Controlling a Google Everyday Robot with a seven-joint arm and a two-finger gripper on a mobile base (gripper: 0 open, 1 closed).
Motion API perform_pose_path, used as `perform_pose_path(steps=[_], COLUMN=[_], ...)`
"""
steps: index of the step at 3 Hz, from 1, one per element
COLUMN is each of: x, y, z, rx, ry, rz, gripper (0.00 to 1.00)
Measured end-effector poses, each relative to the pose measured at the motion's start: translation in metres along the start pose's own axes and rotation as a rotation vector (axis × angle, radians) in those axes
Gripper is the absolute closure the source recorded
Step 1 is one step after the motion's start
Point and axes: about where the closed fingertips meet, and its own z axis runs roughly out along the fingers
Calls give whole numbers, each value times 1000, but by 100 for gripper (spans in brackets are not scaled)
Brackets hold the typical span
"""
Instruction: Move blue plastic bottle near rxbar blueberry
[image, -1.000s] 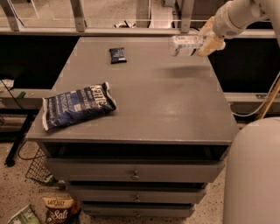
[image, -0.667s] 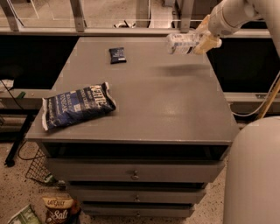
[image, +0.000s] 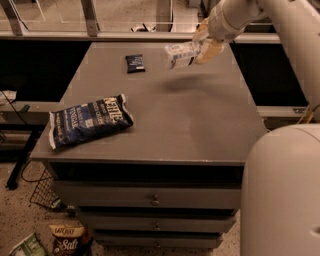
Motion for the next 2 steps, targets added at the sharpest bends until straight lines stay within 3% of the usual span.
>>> perform_pose_path(steps=[1,2], x=[-61,-99], y=[12,26], z=[28,65], rx=[-96,-183], ry=[-93,-131], rz=[-142,-208], gripper=[100,100])
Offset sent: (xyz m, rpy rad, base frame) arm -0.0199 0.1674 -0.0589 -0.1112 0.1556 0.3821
